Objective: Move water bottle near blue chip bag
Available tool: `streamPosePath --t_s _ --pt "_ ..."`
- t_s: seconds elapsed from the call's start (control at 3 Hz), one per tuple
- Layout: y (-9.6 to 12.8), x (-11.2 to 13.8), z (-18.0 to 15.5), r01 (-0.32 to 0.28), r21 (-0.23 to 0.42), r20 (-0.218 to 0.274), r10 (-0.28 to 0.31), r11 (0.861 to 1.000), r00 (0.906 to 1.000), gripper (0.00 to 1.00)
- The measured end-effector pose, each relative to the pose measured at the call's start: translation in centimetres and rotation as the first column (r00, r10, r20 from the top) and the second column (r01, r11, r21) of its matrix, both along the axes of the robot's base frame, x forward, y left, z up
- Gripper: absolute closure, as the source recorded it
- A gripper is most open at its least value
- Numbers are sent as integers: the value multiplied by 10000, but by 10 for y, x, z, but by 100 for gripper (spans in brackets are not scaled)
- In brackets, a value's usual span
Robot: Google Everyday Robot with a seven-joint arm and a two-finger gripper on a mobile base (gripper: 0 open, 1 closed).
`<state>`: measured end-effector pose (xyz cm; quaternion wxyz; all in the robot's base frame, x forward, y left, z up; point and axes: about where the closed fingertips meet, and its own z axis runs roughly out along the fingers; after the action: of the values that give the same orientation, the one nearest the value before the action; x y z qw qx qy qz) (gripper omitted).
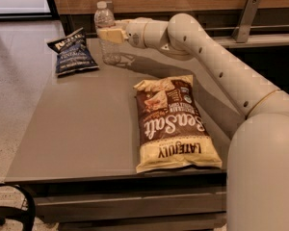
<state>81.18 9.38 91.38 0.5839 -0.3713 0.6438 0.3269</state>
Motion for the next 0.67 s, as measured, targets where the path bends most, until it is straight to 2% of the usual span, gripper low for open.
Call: streamPosePath --t_s 0.33,0.67 --pt "0 0 0 -2 0 0 2 10000 10000 37" --pt "1 0 0 -17 2 -4 17 10000 10000 6"
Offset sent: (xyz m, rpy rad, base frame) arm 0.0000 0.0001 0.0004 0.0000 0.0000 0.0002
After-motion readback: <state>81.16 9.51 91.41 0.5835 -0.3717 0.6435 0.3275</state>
